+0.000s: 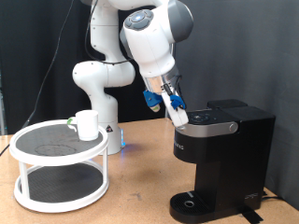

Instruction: Make a cup of coffee with the keurig machine

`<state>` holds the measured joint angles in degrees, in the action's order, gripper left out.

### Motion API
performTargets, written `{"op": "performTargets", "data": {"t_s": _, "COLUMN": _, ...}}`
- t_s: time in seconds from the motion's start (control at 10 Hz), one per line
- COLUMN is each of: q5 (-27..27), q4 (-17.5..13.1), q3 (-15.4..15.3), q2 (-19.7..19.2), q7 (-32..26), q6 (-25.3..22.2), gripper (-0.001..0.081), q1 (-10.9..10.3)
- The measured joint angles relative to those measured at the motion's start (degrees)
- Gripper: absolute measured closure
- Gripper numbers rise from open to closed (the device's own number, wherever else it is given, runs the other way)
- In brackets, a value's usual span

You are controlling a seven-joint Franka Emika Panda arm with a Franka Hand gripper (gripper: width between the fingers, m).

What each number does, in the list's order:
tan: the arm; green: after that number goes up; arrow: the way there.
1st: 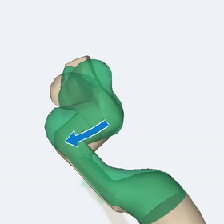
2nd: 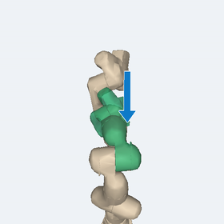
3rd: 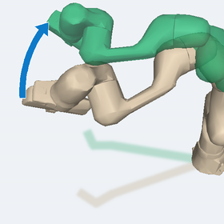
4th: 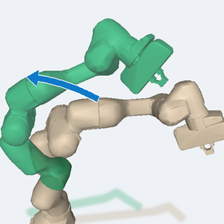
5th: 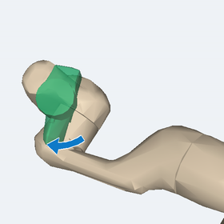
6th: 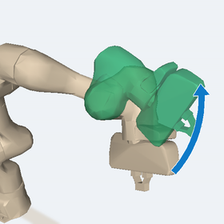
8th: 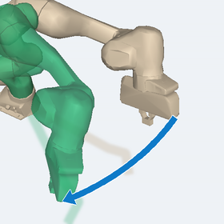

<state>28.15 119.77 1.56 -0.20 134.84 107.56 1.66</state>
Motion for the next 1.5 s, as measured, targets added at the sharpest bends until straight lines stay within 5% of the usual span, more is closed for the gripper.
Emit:
{"op": "performTargets", "data": {"t_s": 0.4, "q5": 5.7, "q4": 0.2, "q3": -0.1, "q2": 0.1, "q7": -6.7, "q6": -0.8, "gripper": 0.0806, "q1": -0.1}}
{"op": "performTargets", "data": {"t_s": 0.9, "q5": 19.2, "q4": -0.3, "q3": -0.1, "q2": 4.0, "q7": -14.2, "q6": -8.3, "gripper": 0.0806, "q1": -0.1}}
{"op": "performTargets", "data": {"t_s": 1.1, "q5": 17.1, "q4": 0.7, "q3": -0.3, "q2": 4.2, "q7": -15.5, "q6": -4.8, "gripper": 0.0806, "q1": -0.1}}
{"op": "performTargets", "data": {"t_s": 1.3, "q5": 14.5, "q4": 5.8, "q3": -0.5, "q2": 7.3, "q7": -22.6, "q6": 0.6, "gripper": 0.0806, "q1": 0.0}}
{"op": "performTargets", "data": {"t_s": 1.5, "q5": 12.0, "q4": 9.4, "q3": 0.6, "q2": 10.1, "q7": -28.7, "q6": -2.1, "gripper": 0.0806, "q1": 0.4}}
